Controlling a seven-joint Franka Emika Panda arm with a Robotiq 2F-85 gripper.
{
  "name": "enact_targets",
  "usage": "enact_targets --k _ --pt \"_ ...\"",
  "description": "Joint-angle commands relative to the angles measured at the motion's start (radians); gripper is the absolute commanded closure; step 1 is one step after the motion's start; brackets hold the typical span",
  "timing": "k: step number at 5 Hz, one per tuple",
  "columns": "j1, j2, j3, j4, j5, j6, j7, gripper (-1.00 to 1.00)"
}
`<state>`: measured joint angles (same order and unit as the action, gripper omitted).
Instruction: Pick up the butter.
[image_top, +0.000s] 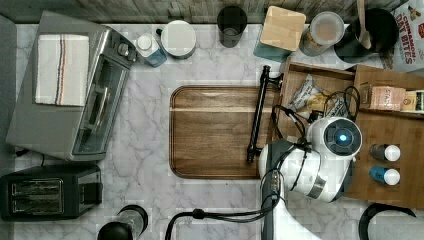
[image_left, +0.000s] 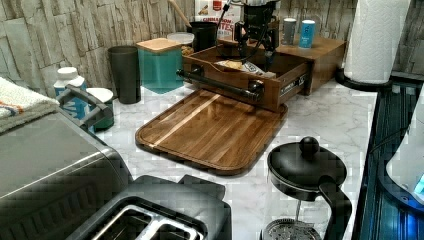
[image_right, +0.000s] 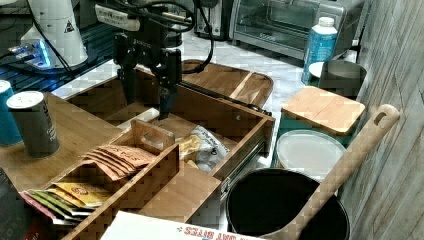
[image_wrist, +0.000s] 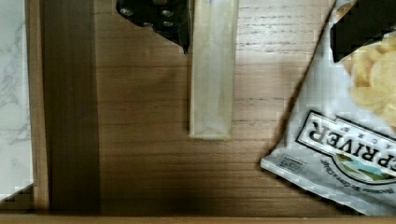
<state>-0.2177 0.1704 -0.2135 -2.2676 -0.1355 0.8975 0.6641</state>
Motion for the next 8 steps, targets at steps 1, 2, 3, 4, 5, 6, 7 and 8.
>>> enact_targets --k 1,2,3,4,5,6,7,8 --pt "-0.046 0.050 -0.023 -0.017 0.022 0.020 -0.072 -1.00" --pt "-0.064 0.072 -0.022 -0.051 0.034 0.115 -0.112 -1.00" --pt "-0.065 0.085 -0.016 -0.030 0.043 0.066 -0.119 -1.00" --pt "-0.051 0.078 -0.030 -0.032 0.021 0.048 -0.094 -1.00" --pt "-0.059 0.085 -0.025 -0.060 0.046 0.119 -0.111 -1.00" --pt "-0.067 0.085 -0.013 -0.062 0.080 0.127 -0.118 1.00" --pt "-0.079 0.077 0.006 -0.049 0.122 0.081 -0.156 1.00" --pt "-0.093 0.091 0.031 -0.046 0.154 0.099 -0.175 1.00"
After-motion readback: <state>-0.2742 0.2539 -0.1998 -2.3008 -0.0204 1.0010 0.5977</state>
